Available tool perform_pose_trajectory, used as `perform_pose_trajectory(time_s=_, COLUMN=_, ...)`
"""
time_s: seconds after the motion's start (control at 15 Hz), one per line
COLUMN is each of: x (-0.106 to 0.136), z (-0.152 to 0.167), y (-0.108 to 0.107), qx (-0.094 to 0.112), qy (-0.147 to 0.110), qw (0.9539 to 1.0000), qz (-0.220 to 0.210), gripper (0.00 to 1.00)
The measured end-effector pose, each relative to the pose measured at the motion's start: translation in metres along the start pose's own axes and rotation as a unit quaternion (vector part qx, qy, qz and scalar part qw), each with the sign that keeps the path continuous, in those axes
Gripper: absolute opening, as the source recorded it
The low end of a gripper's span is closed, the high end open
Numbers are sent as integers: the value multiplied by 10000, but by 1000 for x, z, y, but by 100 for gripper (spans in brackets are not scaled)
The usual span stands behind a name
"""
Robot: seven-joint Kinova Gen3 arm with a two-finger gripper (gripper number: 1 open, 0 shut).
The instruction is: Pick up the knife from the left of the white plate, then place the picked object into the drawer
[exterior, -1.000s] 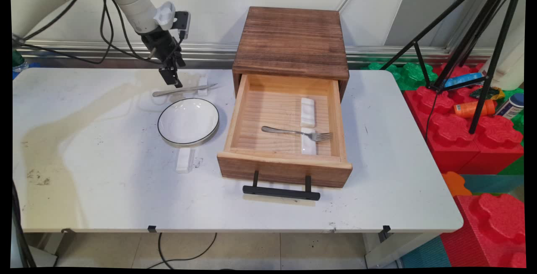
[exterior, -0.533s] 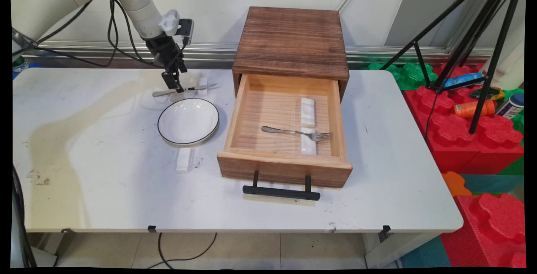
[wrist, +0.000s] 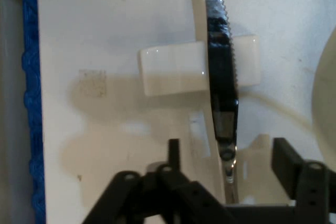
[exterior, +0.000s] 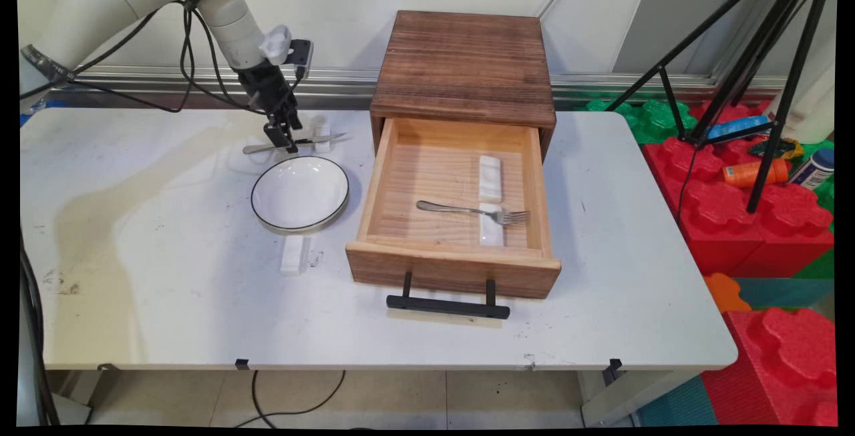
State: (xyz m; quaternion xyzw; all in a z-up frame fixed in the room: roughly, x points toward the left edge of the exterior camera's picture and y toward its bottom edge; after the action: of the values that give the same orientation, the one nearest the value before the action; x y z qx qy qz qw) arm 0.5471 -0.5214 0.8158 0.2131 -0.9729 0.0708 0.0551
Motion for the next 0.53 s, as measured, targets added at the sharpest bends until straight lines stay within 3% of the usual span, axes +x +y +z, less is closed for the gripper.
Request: perform_pose_trajectory(time_s=0.53, x=-3, z=8, y=3, qx=-38, qy=81, qw=9999, qz=-85, gripper=0)
